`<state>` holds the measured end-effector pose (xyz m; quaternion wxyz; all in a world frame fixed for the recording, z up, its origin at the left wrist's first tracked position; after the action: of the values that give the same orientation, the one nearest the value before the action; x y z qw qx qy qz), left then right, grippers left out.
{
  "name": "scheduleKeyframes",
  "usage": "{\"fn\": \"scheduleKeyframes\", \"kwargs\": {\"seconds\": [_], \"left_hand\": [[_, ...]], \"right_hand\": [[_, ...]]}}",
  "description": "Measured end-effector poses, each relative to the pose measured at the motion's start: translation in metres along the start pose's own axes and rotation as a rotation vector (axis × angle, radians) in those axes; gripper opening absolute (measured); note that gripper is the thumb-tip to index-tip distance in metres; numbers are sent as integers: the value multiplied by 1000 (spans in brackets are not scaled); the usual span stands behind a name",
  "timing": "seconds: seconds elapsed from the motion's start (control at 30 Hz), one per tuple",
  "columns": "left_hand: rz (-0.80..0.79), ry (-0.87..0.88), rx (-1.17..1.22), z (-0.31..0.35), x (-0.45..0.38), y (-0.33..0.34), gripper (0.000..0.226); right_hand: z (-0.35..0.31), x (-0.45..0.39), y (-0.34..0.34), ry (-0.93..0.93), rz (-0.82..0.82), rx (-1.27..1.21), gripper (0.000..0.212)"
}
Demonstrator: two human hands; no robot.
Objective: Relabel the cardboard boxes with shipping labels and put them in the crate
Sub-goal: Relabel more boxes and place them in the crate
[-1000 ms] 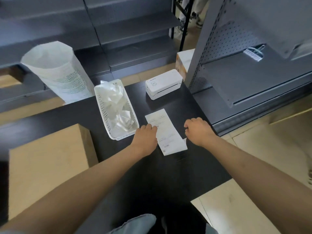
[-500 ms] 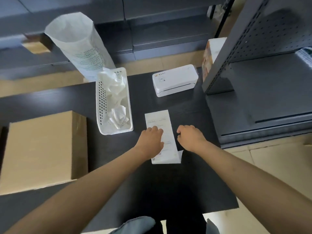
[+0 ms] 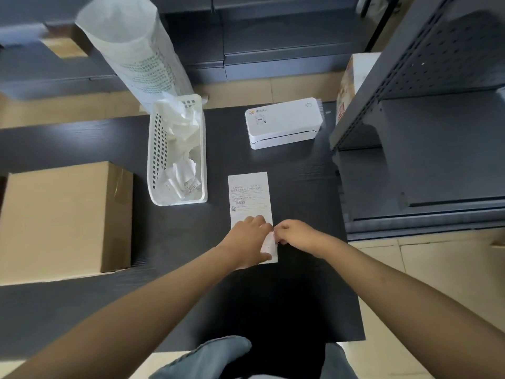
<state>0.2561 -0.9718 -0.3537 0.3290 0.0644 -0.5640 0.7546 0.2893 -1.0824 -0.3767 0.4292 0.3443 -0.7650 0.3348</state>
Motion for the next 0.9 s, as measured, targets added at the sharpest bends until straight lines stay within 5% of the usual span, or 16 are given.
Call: {"fn": "scheduleKeyframes", "kwargs": {"seconds": [0.23,0.47,0.9], "left_hand": [[61,-44,140,-6,4,-5,42],[67,-106,311,-13,13,-14,31],[71,-70,336,-20,14,-31,25]], "right_hand": [[9,7,11,-44,-202,-90,76],[3,10,4,-115,-21,-85,57],[-4,20,10,-145,-96,-118,75]]}}
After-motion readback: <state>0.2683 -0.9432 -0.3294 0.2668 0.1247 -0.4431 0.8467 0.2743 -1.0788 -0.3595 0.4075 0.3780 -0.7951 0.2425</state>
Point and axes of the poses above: each hand's wrist, its own x-axis away from the middle knuckle, its own y-axis out of the palm, z = x × y, the point moved 6 cm from there along -x, towards the middle knuckle, and after that the axes turned 7 degrees about y, right-handed, at the moved point
